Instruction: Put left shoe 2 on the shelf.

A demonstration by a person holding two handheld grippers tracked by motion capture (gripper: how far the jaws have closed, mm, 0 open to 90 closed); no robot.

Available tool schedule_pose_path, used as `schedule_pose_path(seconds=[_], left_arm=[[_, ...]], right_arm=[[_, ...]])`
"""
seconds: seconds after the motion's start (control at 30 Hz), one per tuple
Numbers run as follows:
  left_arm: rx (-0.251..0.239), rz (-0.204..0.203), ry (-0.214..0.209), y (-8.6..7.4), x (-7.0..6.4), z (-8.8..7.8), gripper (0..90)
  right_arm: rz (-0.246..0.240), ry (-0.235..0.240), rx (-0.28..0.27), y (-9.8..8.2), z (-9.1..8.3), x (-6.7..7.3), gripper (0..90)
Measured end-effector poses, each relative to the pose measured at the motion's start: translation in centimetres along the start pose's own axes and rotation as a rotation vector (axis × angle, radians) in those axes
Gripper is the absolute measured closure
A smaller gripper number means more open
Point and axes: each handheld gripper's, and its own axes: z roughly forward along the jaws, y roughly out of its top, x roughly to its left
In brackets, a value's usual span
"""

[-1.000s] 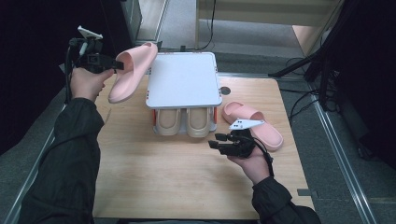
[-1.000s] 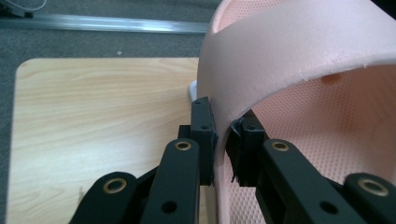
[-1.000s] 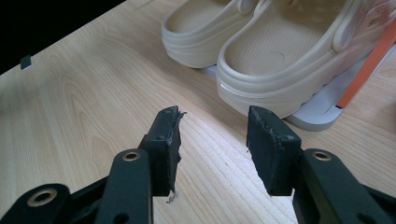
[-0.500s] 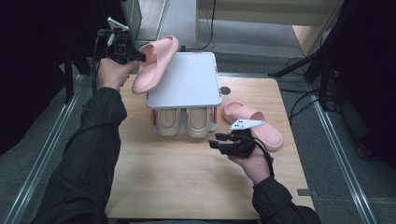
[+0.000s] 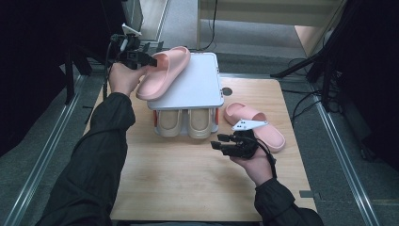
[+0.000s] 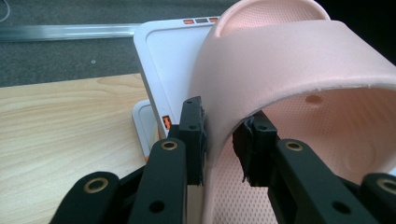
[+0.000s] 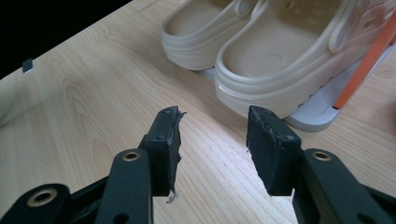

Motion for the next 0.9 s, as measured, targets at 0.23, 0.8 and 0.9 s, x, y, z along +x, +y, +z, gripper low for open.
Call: schedule_pose_path(seconds=[0.23, 0.8, 0.9], left_arm=[[0.024, 0.004, -0.033, -0.1, 0.0, -0.11, 65.0], [0.038, -0.014, -0.099, -0.81, 0.15, -0.69, 60.8], [0.025, -0.015, -0.112, -0.79, 0.07, -0.8, 60.3]], right_arm=[[0.001, -0.003, 0.002, 0.0, 0.01, -0.01, 55.5], [-0.001, -0.005, 0.0, 0.04, -0.02, -0.06, 55.5], [0.0, -0.007, -0.001, 0.05, -0.05, -0.09, 55.5]])
